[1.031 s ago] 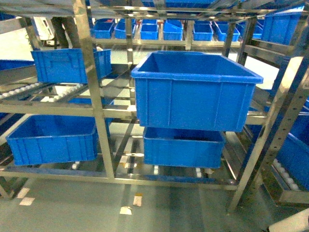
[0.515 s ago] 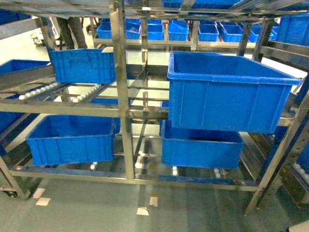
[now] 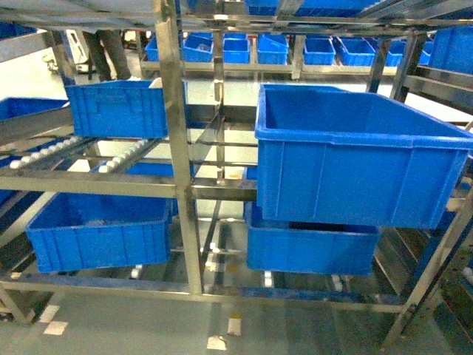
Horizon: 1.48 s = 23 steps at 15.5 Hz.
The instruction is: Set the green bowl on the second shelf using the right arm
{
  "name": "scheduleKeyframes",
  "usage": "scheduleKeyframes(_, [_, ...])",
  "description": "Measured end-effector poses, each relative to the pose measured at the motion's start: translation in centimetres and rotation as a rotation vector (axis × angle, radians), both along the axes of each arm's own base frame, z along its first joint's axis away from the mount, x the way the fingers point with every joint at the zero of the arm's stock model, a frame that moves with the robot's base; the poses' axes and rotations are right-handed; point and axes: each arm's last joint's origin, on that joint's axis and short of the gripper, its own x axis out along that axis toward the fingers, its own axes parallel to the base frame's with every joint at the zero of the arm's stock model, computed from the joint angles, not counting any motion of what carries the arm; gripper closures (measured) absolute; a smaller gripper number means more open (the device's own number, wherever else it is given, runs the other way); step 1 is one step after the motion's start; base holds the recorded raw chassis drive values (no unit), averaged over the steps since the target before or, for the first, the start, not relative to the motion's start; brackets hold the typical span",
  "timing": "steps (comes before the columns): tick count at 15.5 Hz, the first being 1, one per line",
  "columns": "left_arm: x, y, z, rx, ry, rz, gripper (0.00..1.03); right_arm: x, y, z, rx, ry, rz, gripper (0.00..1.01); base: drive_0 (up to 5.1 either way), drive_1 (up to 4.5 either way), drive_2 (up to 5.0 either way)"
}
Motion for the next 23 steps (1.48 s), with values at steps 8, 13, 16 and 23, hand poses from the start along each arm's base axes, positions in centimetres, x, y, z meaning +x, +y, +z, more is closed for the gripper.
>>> scheduleKeyframes(8, [0.00, 0.00, -0.03, 0.000, 0.003, -0.001, 0.05, 0.00, -0.01, 0.00, 0.000, 0.000, -0.002, 0.99, 0.0, 4.28, -4.2])
scheduleKeyframes(13, [0.00, 0.00, 0.00, 0.000, 0.000, -0.001, 0.05, 0.00, -0.01, 0.03, 0.000, -0.003, -0.003, 0.99, 0.0, 4.28, -4.2])
scheduleKeyframes(16, [0.00, 0.00, -0.03, 0.000, 0.003, -0.001, 0.05, 0.00, -0.01, 0.03, 0.000, -0.003, -0.003, 0.99, 0.0, 4.28, -4.2])
scheduleKeyframes(23, [0.00, 0.00, -0.01, 0.000, 0.001, -0.001, 0.05, 0.01, -0.01, -0.02, 0.000, 0.002, -0.003, 0.99, 0.0, 3.67, -3.6])
